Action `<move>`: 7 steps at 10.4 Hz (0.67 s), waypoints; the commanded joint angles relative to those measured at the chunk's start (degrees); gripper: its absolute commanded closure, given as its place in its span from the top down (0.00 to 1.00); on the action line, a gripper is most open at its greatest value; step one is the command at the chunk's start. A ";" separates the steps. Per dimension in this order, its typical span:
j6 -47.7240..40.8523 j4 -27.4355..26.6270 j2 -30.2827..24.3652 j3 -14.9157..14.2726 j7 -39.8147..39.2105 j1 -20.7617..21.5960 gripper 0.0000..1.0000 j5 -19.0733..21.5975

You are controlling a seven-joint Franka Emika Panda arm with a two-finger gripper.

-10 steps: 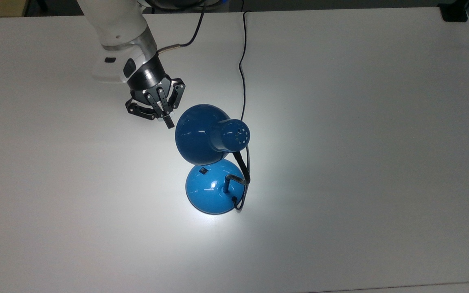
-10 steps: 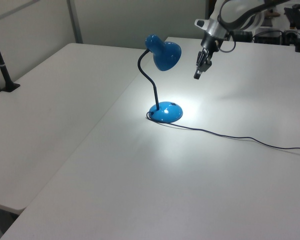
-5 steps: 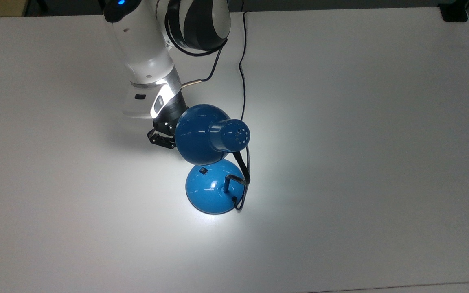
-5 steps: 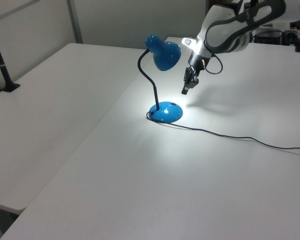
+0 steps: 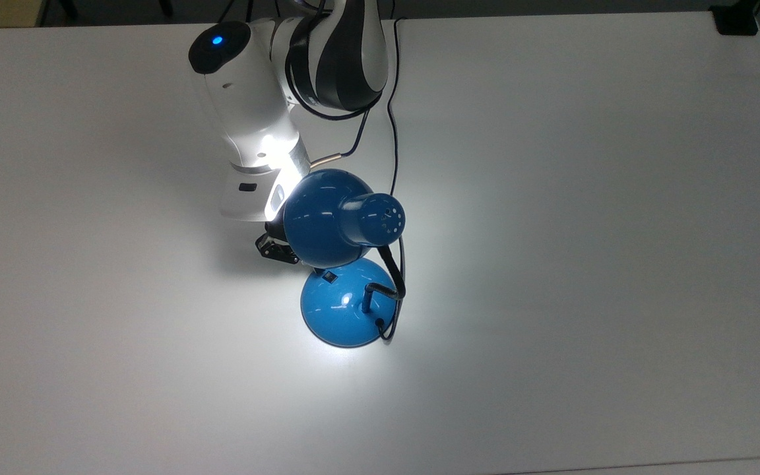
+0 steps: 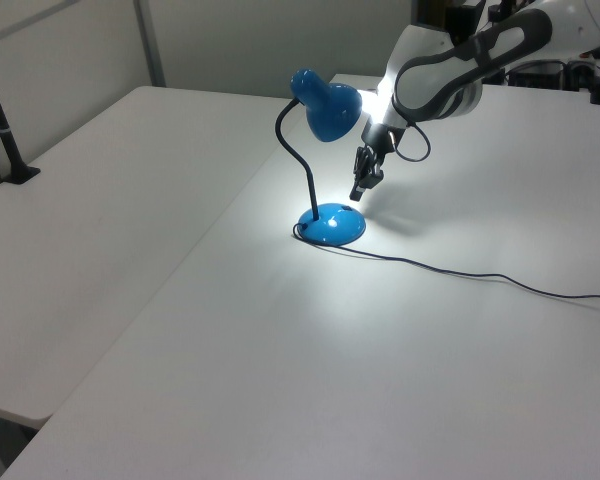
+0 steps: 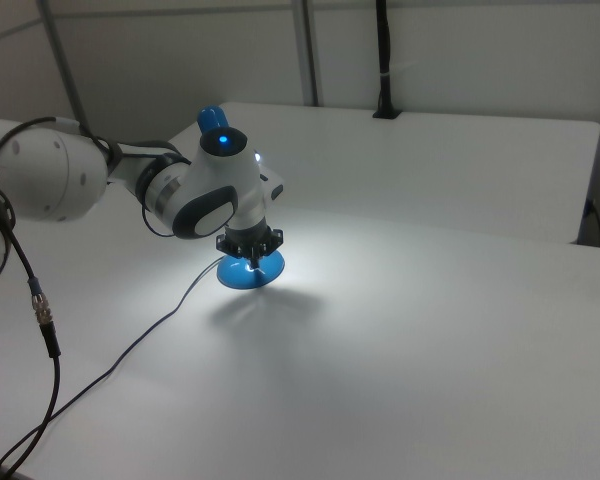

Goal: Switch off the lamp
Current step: 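Lower the gripper onto the switch on the blue lamp base and press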

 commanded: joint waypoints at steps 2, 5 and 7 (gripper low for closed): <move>0.65 2.25 2.23 -0.08 -1.95 1.66 0.00 1.44; 0.73 2.08 2.67 0.01 -2.56 2.36 0.00 0.65; 0.73 1.73 2.85 0.01 -4.23 2.19 0.00 0.65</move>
